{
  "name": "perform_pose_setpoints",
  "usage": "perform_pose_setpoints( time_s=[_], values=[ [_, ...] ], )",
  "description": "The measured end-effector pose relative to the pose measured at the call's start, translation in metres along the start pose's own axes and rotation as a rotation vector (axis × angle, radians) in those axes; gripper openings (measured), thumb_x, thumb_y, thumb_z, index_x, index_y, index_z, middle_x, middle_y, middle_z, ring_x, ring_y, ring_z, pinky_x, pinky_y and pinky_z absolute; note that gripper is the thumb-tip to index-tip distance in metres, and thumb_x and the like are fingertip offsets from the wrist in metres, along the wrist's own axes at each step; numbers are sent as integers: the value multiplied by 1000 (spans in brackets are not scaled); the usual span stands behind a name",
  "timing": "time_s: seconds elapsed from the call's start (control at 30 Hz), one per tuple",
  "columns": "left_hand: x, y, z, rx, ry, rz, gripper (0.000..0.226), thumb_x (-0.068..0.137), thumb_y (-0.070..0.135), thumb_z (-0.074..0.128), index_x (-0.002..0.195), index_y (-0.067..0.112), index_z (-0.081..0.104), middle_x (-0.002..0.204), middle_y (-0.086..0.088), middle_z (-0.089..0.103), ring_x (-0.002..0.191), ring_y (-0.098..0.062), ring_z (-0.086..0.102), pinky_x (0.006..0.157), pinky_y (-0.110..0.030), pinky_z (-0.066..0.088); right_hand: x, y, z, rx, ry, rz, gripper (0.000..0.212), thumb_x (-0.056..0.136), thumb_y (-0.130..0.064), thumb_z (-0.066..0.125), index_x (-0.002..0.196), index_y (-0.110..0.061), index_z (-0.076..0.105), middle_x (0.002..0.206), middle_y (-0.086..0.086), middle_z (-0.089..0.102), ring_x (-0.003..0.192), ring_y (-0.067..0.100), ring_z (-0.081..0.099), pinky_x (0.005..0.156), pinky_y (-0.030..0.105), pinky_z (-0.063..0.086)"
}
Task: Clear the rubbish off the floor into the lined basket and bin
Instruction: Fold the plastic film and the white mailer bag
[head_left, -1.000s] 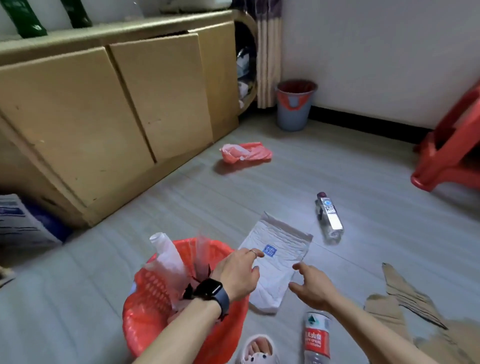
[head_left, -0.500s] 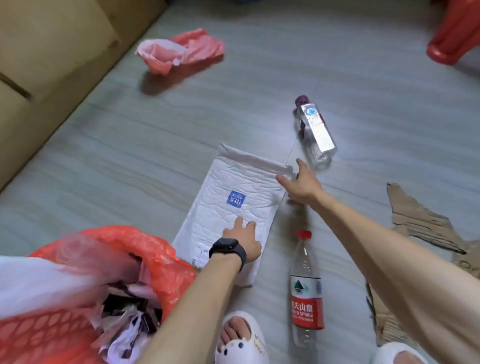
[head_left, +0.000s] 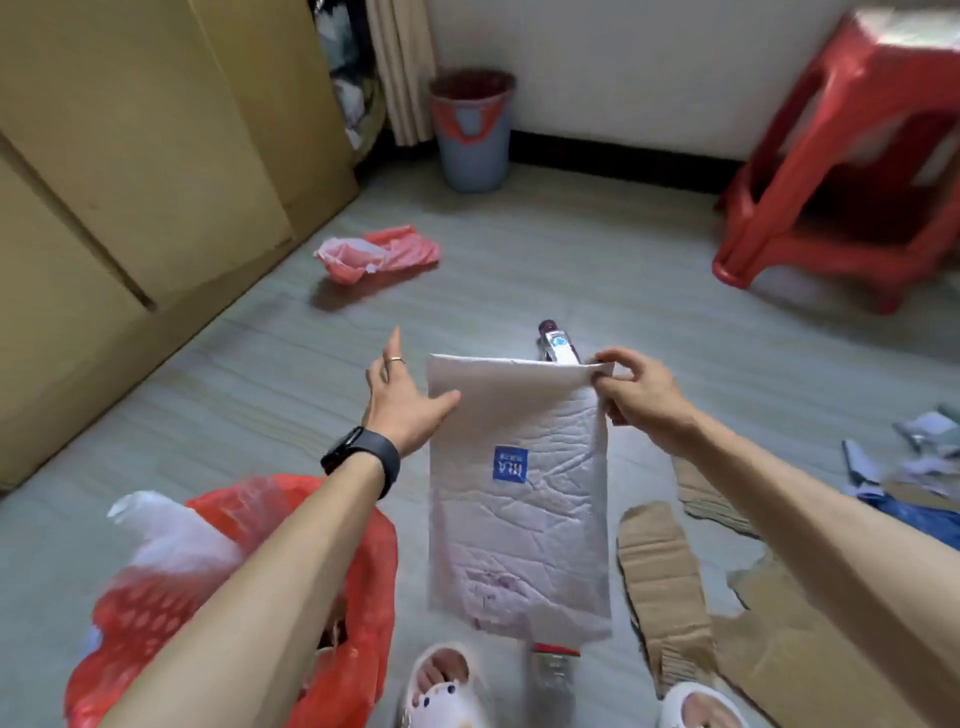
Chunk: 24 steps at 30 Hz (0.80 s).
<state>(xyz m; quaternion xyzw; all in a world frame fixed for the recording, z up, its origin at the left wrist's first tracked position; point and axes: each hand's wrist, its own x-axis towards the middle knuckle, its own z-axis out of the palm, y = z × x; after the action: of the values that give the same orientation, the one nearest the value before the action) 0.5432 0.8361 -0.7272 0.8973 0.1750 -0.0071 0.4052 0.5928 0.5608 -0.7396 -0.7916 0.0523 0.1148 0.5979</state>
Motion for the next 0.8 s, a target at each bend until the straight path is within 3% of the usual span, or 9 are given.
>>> perform_pose_setpoints(
  time_s=[0.07,0.13,0.2,0.3,0.5,0.57,0.67,0.73,0.8],
  values=[
    [-15,27,-25,-85,-58,-1,92,76,31,80,151,29,26,142,-13,42,125,-30,51,100,-30,44,-32,-34,-29,83,-42,-16,30,88,4,56,82,-22,70,49,-4,48,41,10,37,44,18,37],
    [-34,50,-39,-205,-177,27,46,82,25,77,124,21,57,105,-8,65,81,-26,66,60,-17,50,-61,-59,-51,133,-71,-40,31,87,5,57,82,-21,72,51,-2,48,43,10,39,46,20,39],
    [-54,69,-48,-384,-206,91,11,87,15,72,96,16,65,74,-2,67,59,-18,56,44,-15,40,-88,-75,-71,168,-57,-65,30,87,6,57,82,-19,73,53,1,46,44,11,38,46,20,38],
    [-83,94,-55,-629,-234,98,9,92,6,64,92,15,66,50,9,55,38,-5,39,36,-14,29,-124,-86,-93,266,22,-72,28,84,9,57,81,-14,74,57,4,47,45,12,35,45,21,35],
    [-128,138,-55,-872,-356,62,40,89,-4,47,73,15,78,74,-8,64,64,-18,51,54,-23,42,-171,-84,-122,423,74,-71,33,81,10,52,74,-11,76,63,6,56,46,10,40,46,19,41],
    [-141,144,-59,-804,-405,3,30,83,11,50,77,16,79,71,-3,62,58,-15,47,52,-24,35,-184,-86,-130,388,78,-120,26,77,3,54,77,-8,77,70,8,61,51,11,44,49,19,43],
    [-156,144,-55,-682,-414,27,21,74,31,66,85,15,74,77,-5,56,60,-16,41,54,-25,29,-201,-85,-138,235,87,-187,9,78,-18,77,86,-14,80,75,2,69,58,9,54,53,18,43],
    [-165,145,-49,-637,-361,108,11,80,13,76,89,13,69,79,-7,57,53,-10,47,48,-17,34,-207,-81,-140,143,113,-220,10,78,-21,82,87,-18,79,82,-1,76,65,4,63,56,13,45],
    [-167,146,-48,-622,-300,161,21,82,0,73,100,9,66,84,-8,65,55,-4,58,48,-13,43,-208,-79,-141,180,103,-222,16,77,-16,82,92,-17,76,85,4,75,70,8,65,64,19,50]
  ],
)
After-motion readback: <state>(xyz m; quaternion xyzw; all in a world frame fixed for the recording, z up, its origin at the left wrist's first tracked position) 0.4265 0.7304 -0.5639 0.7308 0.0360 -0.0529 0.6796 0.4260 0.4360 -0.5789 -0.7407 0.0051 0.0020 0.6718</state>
